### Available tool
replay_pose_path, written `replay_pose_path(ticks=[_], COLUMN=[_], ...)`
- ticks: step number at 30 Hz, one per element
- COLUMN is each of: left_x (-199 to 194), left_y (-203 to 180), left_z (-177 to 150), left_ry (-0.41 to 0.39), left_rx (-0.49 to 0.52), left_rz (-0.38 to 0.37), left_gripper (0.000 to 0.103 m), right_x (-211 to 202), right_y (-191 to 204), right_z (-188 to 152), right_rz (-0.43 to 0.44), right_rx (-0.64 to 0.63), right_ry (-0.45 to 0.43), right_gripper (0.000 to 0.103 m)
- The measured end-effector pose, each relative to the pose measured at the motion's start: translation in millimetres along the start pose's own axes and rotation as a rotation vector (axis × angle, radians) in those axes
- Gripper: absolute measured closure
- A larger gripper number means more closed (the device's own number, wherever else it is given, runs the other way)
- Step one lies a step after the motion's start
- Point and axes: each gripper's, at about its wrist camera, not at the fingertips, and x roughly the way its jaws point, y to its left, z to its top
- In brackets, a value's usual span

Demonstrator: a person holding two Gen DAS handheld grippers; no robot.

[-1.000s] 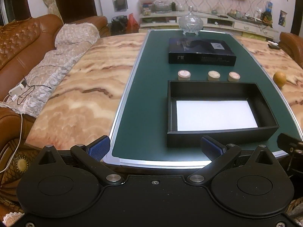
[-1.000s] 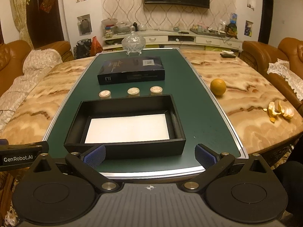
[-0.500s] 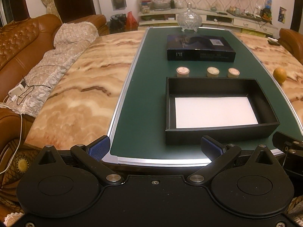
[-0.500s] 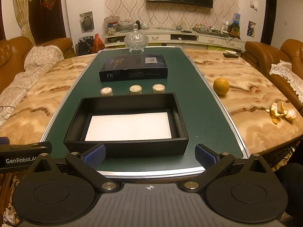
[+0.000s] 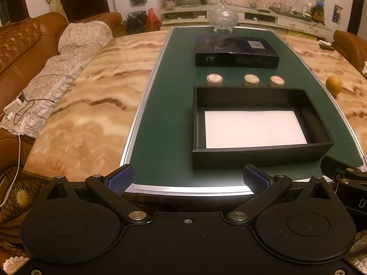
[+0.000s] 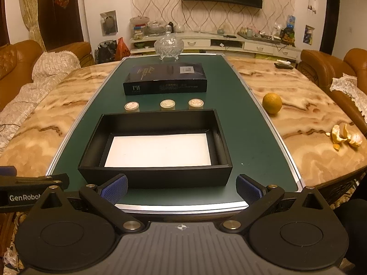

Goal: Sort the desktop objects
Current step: 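Move the right tool forward over the tray toward the three round tins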

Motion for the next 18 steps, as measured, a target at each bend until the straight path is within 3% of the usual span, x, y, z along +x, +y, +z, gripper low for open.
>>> replay_pose_path(ticks=[18], left_x=[3.7], left_y=[-2.6], left_z=[1.4], left_ry=[0.017], left_rx=[-0.009], left_rz=[-0.025], left_gripper=[0.000], right_x=[8.5], right_y=[0.1], right_z=[2.1], right_rz=[-0.009], right_rx=[-0.006], right_ry=[0.031], right_gripper=[0.000])
